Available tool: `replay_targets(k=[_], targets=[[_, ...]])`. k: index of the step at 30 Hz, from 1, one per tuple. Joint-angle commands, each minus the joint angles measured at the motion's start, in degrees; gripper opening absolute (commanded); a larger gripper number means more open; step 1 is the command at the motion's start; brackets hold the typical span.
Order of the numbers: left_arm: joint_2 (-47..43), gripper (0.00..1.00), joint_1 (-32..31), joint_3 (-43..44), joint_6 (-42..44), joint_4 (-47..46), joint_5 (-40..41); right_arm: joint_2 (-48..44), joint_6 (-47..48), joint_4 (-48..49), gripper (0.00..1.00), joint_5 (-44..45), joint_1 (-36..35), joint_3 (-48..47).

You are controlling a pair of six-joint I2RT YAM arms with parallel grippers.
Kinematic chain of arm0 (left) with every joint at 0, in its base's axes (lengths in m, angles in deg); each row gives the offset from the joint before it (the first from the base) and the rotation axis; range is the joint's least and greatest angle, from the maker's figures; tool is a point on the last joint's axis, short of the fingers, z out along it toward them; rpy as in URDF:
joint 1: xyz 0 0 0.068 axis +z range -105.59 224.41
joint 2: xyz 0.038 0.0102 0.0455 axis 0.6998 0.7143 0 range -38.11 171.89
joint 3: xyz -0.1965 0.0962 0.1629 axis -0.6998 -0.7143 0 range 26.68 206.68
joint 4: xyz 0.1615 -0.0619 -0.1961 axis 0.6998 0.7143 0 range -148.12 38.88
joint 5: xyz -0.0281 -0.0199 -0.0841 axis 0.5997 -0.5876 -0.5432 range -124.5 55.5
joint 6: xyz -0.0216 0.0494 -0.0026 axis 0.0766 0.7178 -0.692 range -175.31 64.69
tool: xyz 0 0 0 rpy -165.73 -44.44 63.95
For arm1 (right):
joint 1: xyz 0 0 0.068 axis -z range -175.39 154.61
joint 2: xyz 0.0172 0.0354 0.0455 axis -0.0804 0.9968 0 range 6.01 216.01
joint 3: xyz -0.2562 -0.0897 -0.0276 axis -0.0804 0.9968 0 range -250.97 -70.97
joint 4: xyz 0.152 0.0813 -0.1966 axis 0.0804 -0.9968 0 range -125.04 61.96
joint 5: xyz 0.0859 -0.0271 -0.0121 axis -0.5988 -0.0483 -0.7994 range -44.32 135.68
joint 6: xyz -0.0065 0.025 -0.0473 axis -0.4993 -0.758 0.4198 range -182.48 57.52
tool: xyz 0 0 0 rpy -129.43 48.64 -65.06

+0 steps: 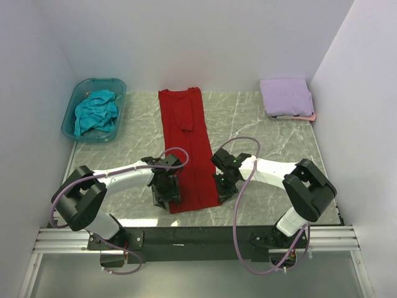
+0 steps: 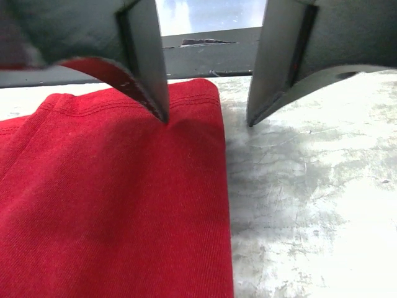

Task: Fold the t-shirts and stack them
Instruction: Fold the tshirt

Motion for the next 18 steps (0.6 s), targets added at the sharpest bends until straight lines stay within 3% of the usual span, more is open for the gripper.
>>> replay_targets(k=[1,9,18], targets=[[0.09,0.57,-0.53,1.99,-0.27,0.72,-0.41,0.47,0.45,-0.07,0.00,1.08,-0.57,-0.69],[3.52,0.45,-1.32,1.99,0.17,0.89,-1.55,0.12,0.54,-0.15,0.00,1.17,-0.57,-0.60],[5.81,0.20,-1.85,2.69,0.79,1.33,-1.99,0.21,0.98,-0.50,0.00,1.08,-0.57,-1.30]])
